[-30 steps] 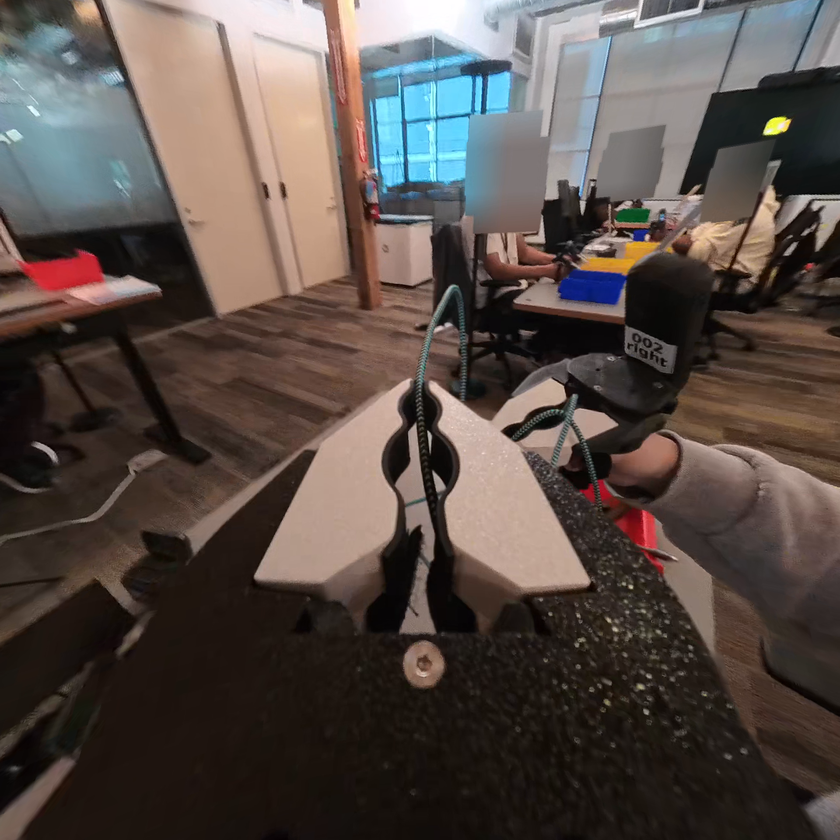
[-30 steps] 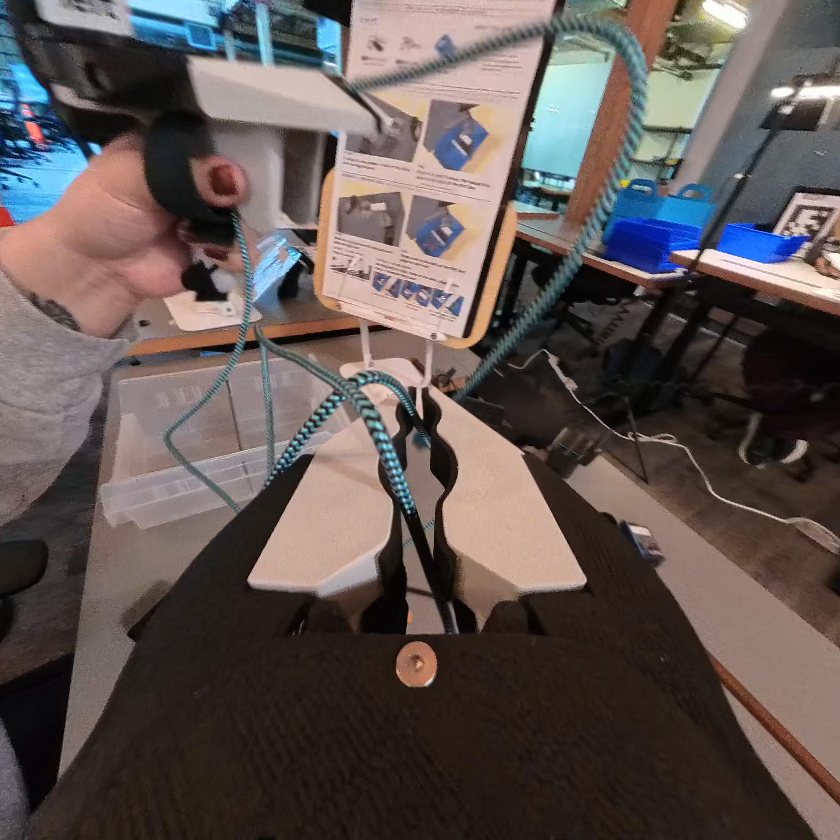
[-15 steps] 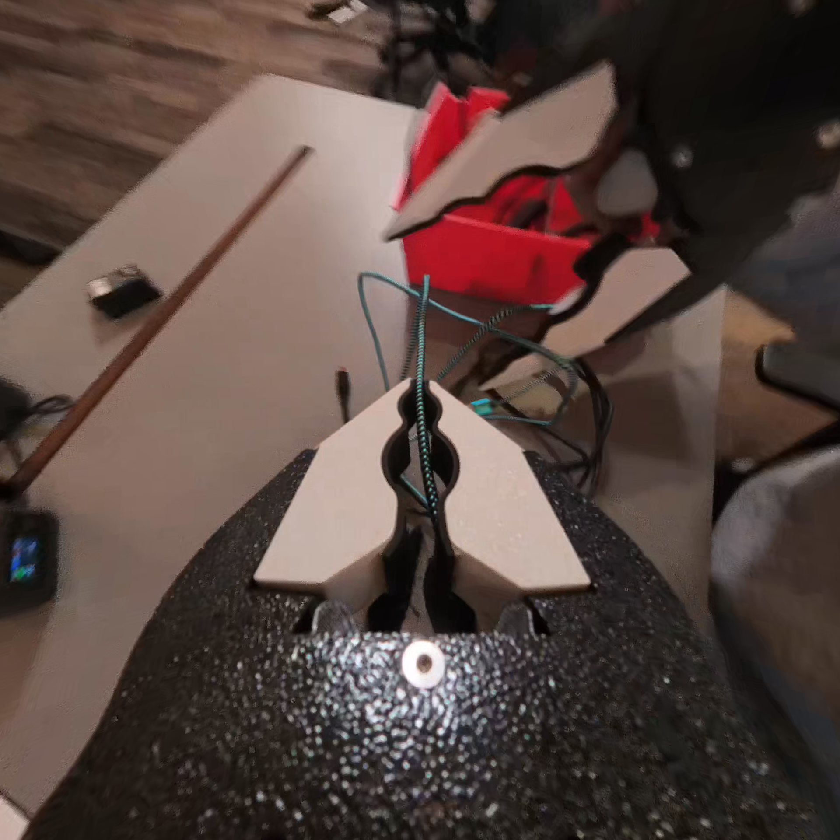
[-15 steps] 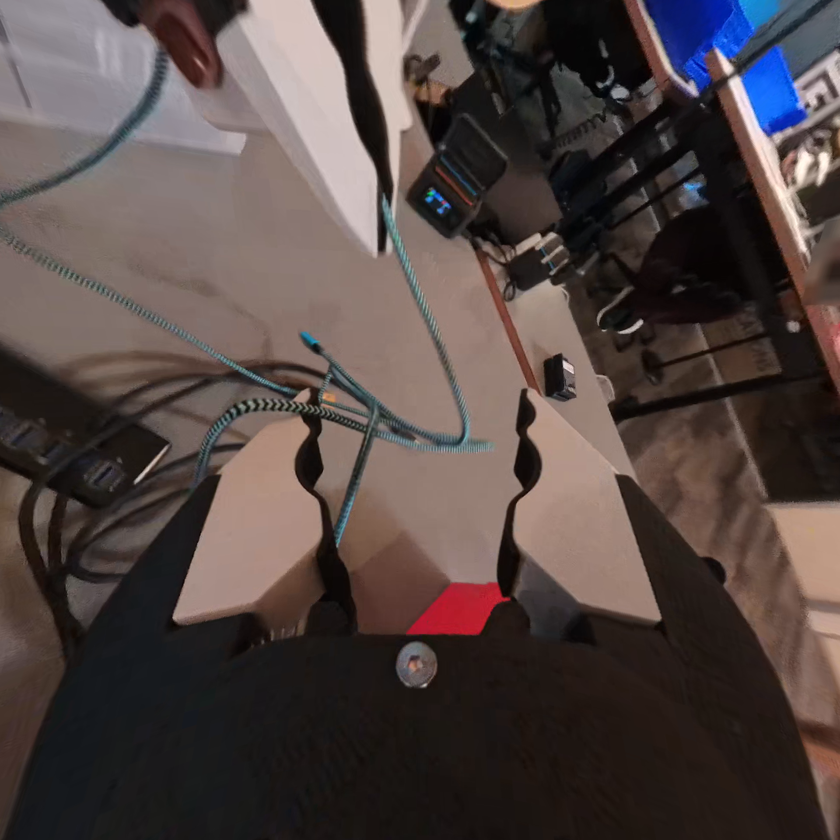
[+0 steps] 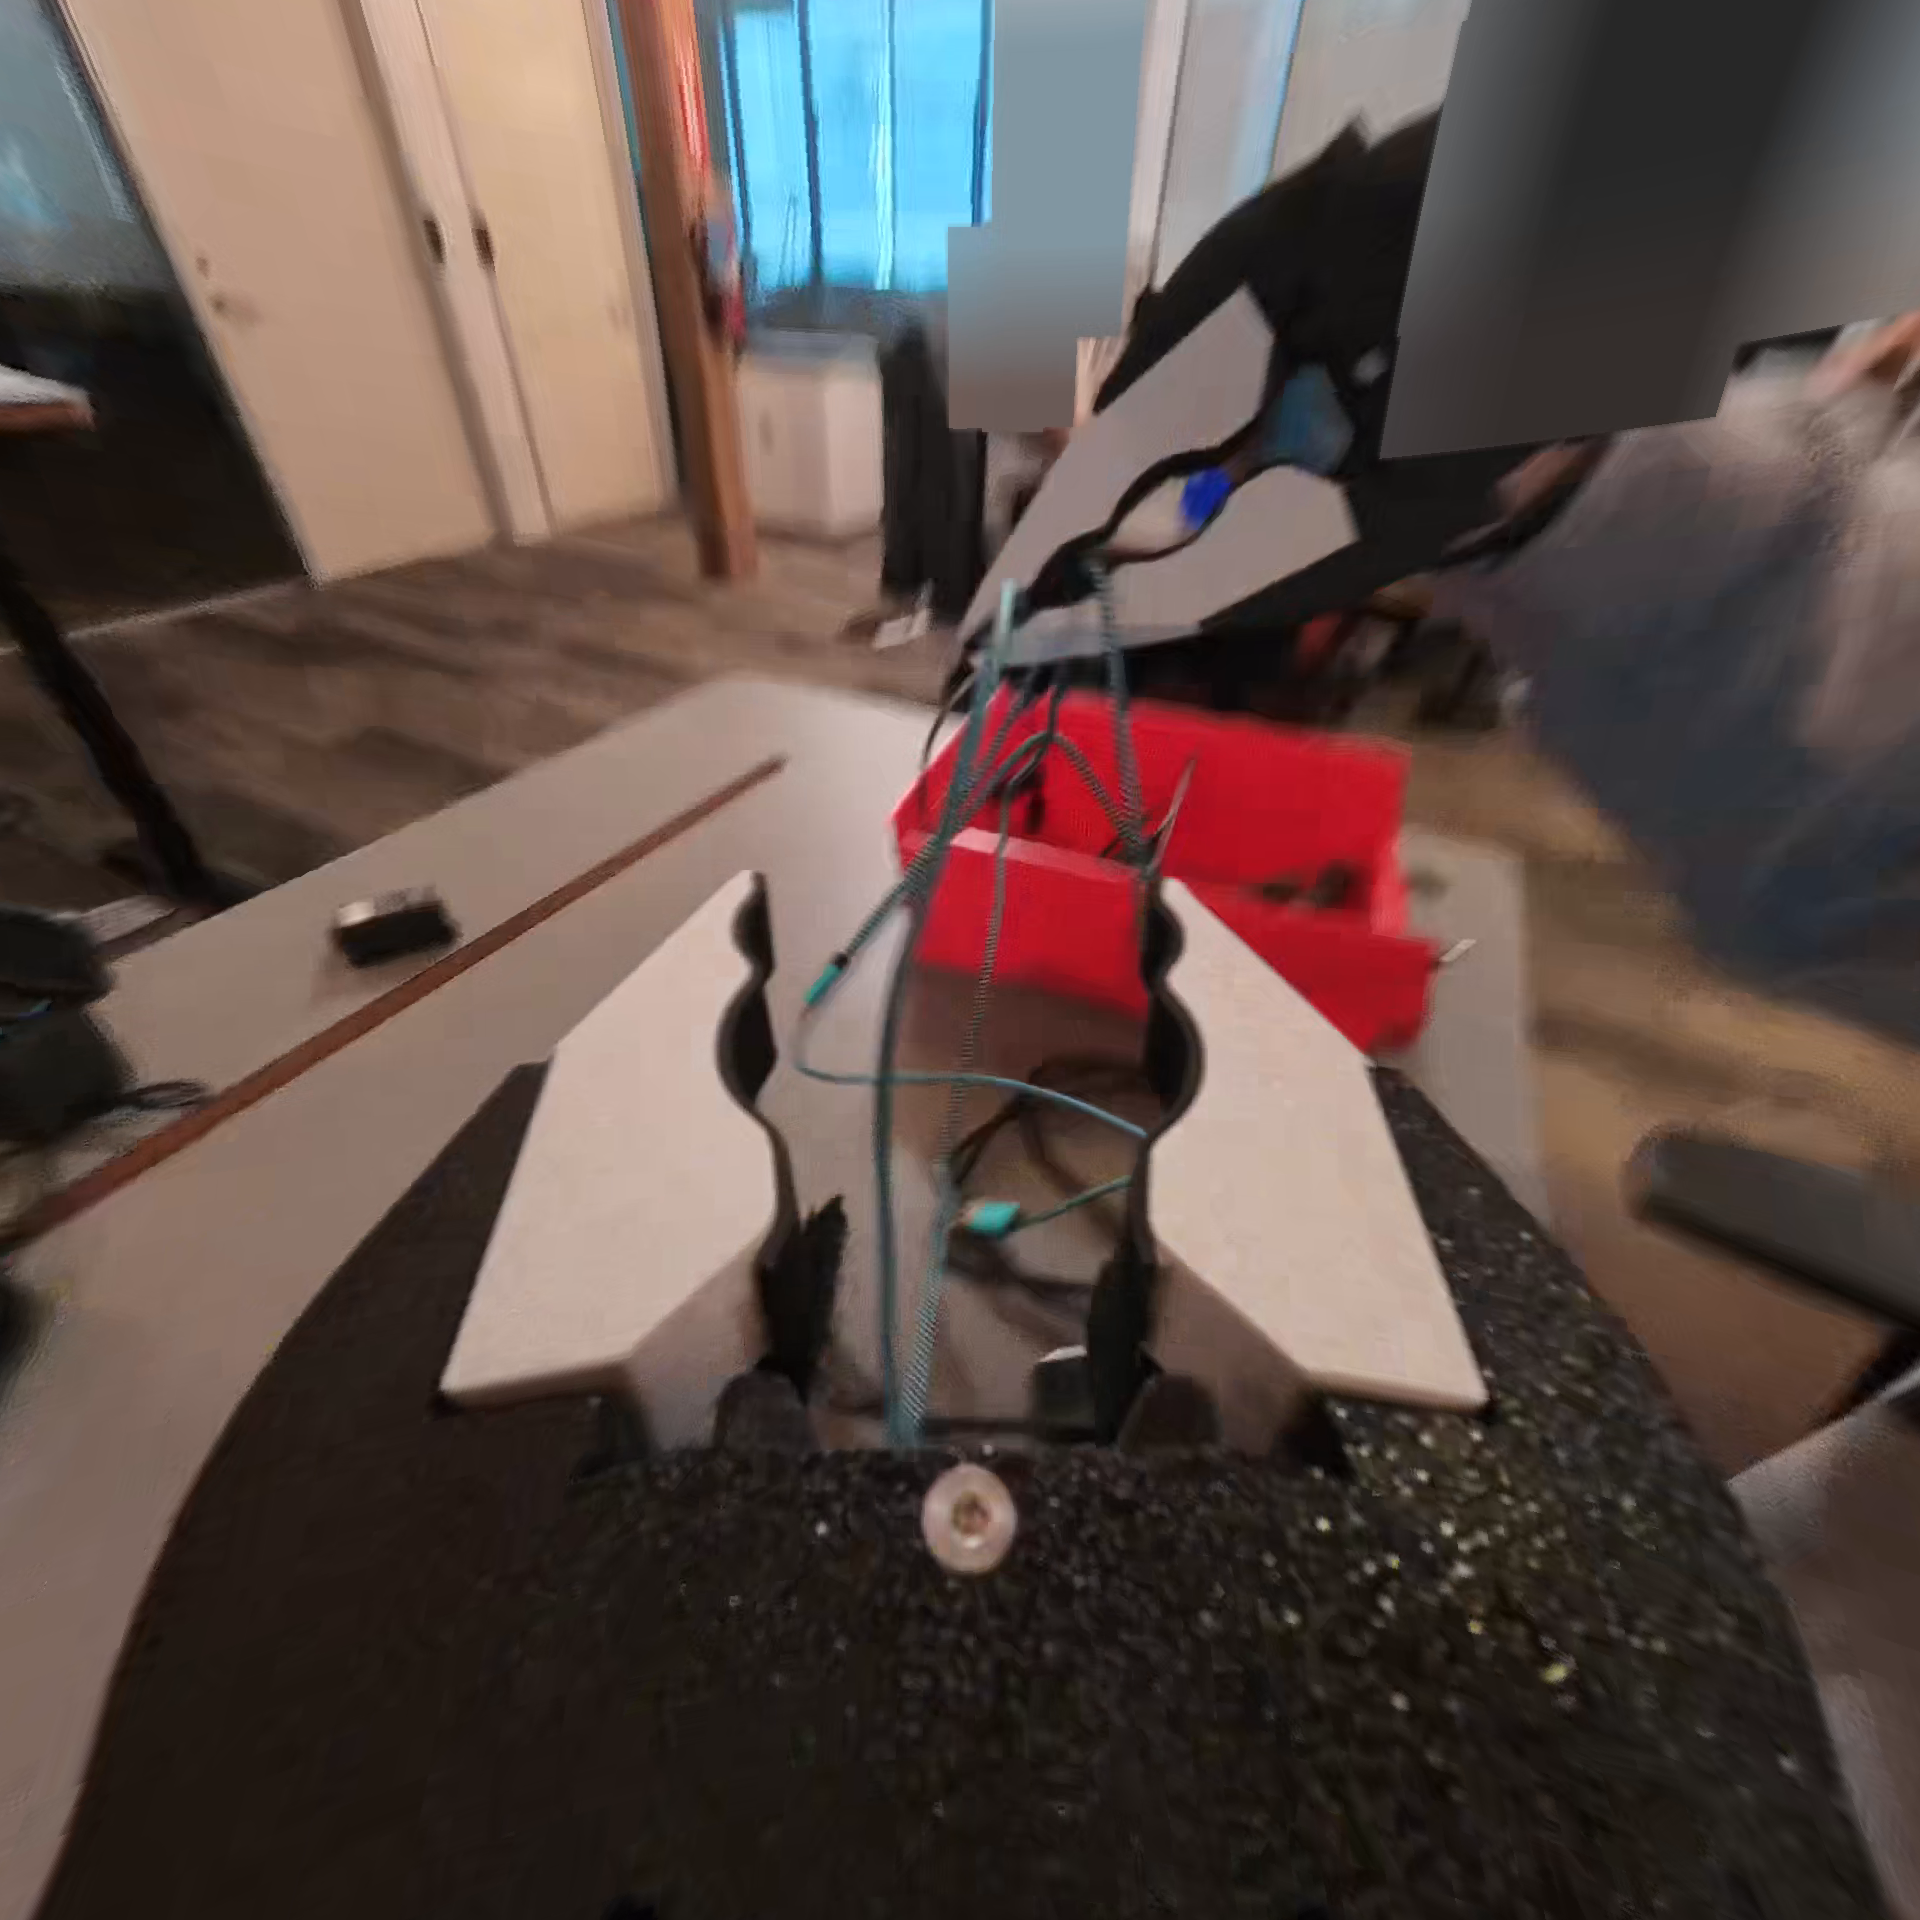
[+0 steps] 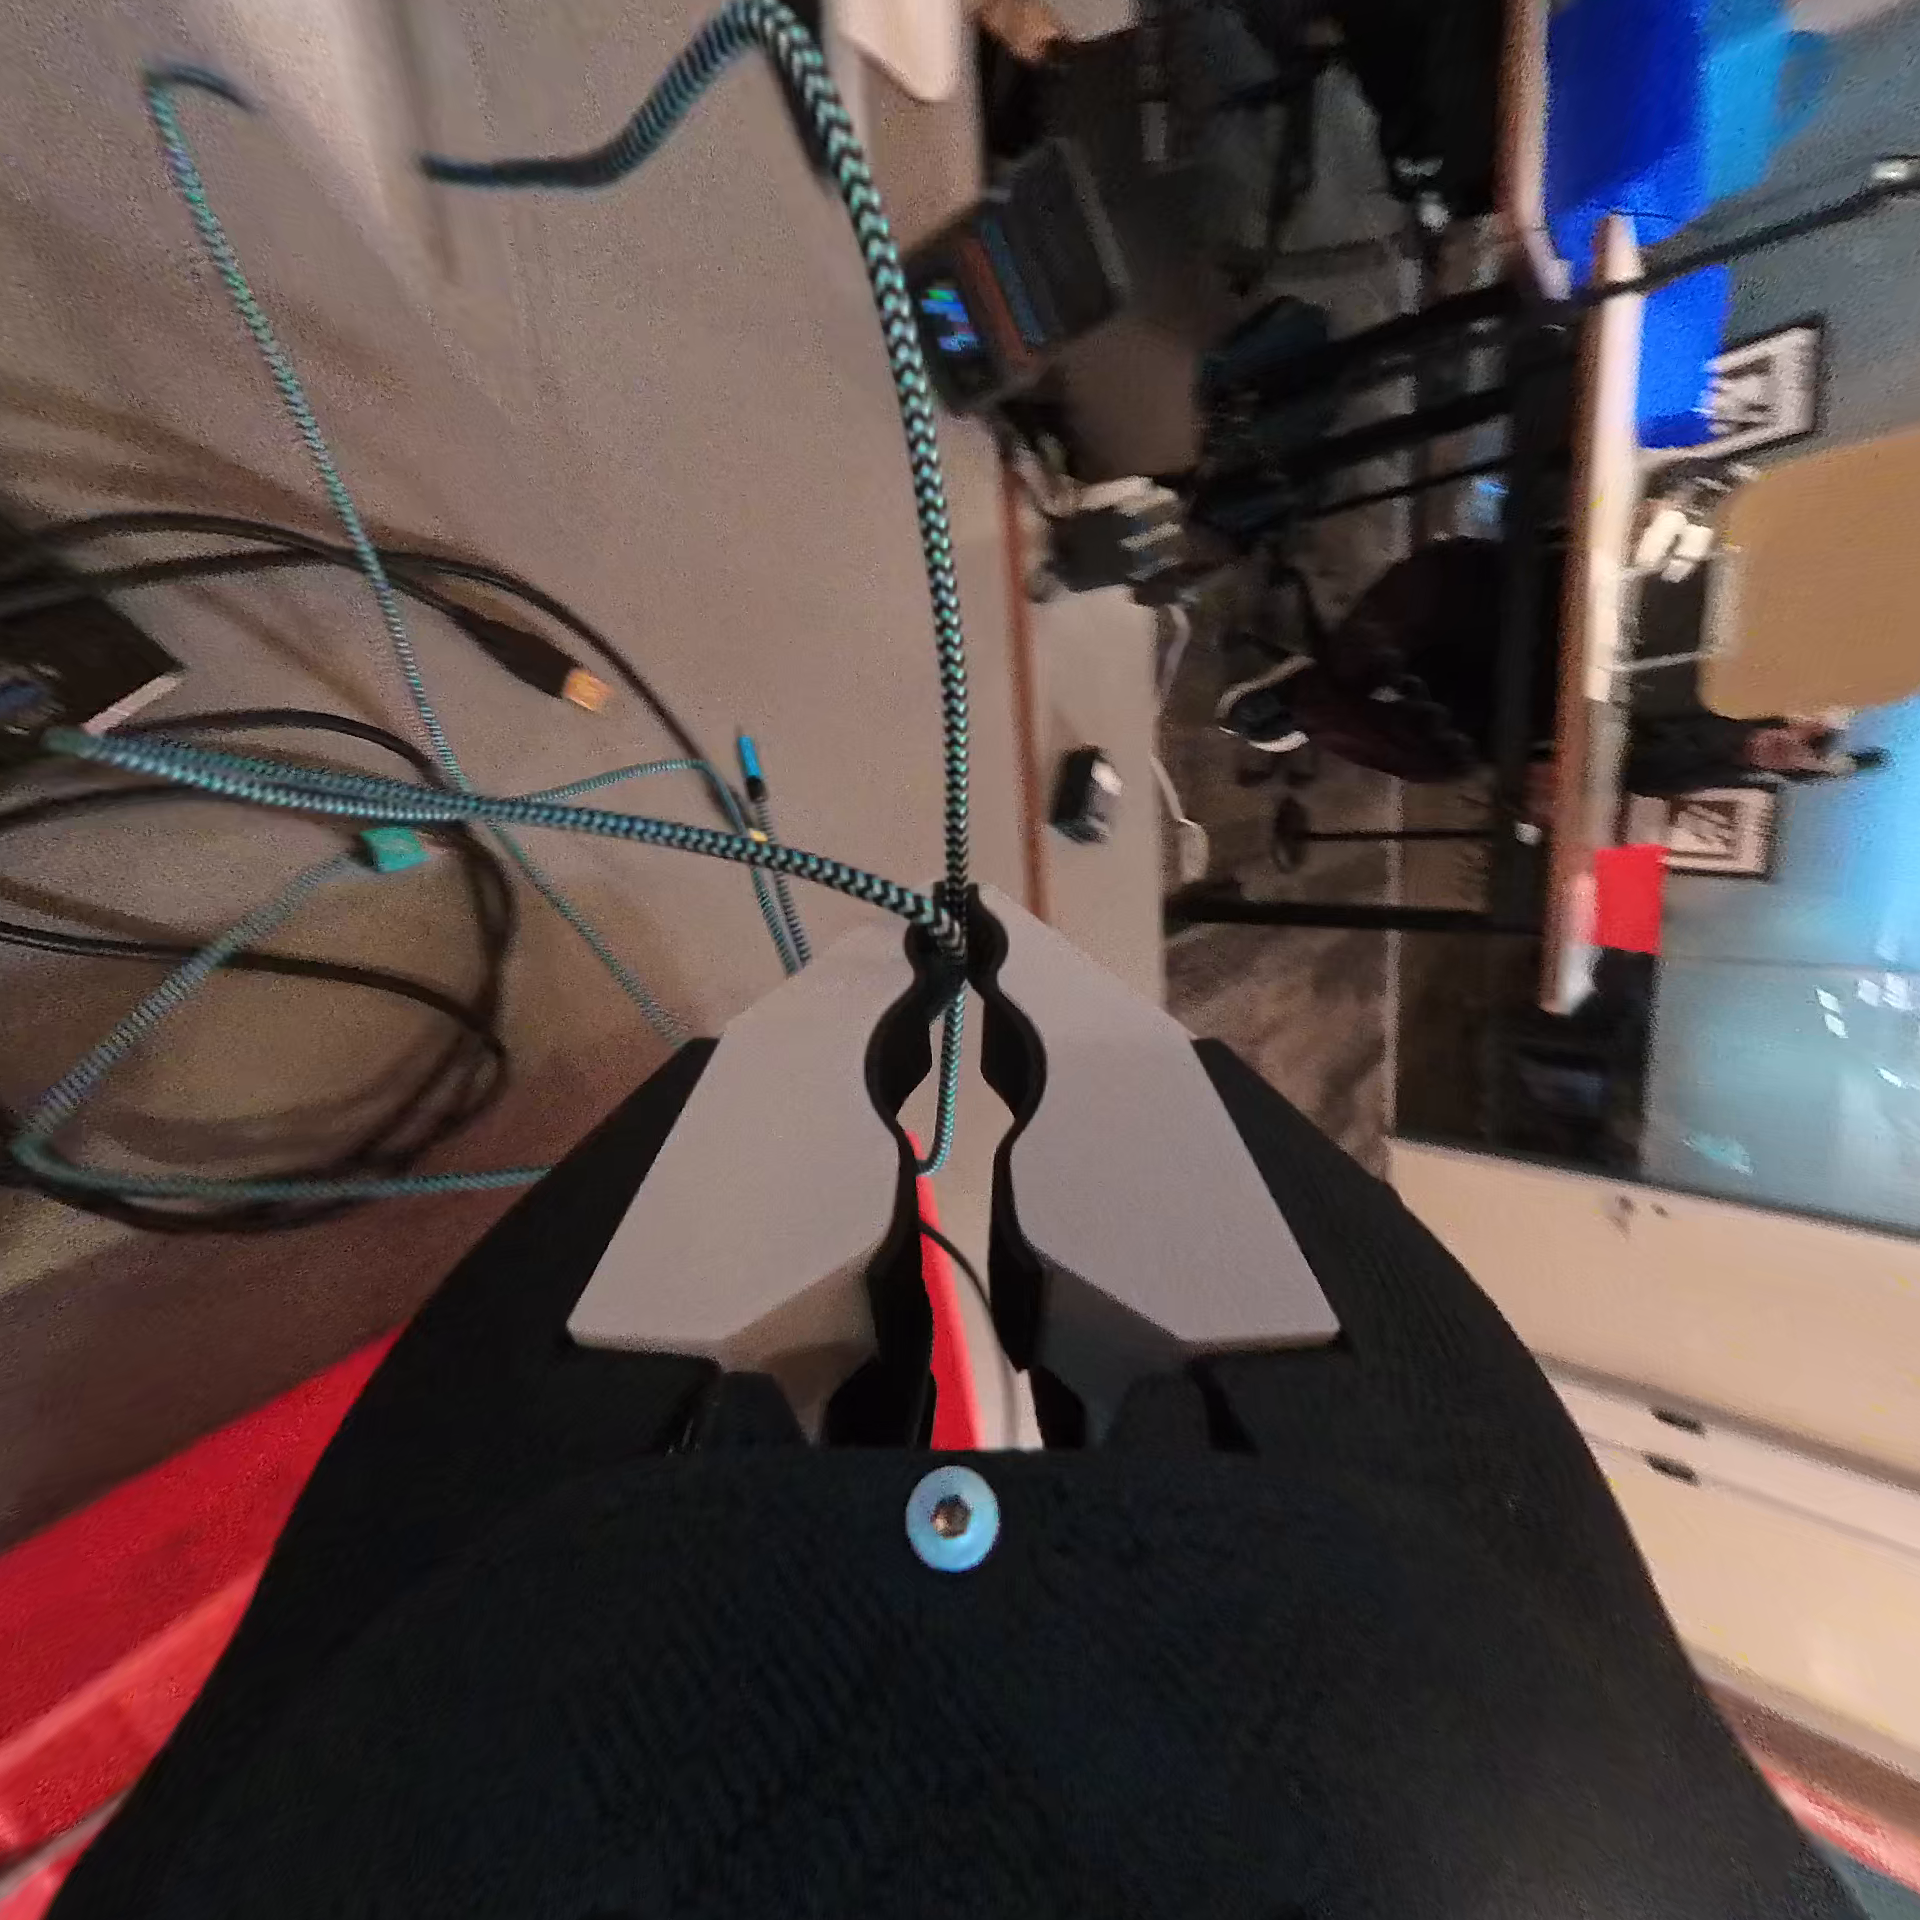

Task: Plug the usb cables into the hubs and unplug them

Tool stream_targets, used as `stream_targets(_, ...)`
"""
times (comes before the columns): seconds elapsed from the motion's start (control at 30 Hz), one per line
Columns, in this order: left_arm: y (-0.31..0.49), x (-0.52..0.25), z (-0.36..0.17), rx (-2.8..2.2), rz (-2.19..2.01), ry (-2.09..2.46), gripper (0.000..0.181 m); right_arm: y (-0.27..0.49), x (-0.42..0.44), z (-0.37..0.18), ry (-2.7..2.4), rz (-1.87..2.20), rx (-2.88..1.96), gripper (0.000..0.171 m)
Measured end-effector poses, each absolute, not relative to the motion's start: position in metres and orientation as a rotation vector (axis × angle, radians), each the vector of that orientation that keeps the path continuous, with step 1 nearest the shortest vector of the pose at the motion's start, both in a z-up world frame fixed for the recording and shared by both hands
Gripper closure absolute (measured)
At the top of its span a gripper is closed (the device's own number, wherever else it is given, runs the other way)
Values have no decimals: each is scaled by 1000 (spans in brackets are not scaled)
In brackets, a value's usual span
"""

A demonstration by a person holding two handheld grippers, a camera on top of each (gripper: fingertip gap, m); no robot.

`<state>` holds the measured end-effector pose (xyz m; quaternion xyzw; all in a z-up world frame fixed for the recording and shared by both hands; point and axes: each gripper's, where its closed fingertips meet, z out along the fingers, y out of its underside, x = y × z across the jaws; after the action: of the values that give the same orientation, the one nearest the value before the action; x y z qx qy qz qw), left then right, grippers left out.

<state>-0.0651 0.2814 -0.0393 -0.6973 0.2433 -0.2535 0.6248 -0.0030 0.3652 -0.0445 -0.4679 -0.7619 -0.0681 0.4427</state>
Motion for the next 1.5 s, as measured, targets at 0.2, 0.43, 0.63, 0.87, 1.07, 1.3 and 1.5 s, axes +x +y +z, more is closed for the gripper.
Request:
stream_targets(0.2, 247, -77, -68, -1500, -858, 370, 104, 392, 52, 83, -1684, -271, -1130, 171)
stream_targets(0.43, 272, -108, -148, -1633, -761, 145, 115, 410, 112, 170, -1532, -435, -1118, 171)
stream_targets(0.63, 280, -108, -154, -1608, -532, 229, 115, 438, 149, 175, -1435, -475, -1142, 171)
stream_targets(0.87, 282, -149, -150, -1522, -66, 154, 104, 459, 168, 166, -1330, -498, -1091, 171)
stream_targets(1.07, 281, -141, -156, -1532, -28, 196, 109, 466, 166, 179, -1236, -474, -1039, 171)
stream_targets(1.3, 281, -140, -158, -1542, -42, 189, 113, 491, 177, 102, -1423, -633, -1102, 171)
stream_targets(1.5, 281, -141, -158, -1544, -61, 174, 113, 516, 230, -28, -1784, -1052, -1190, 171)
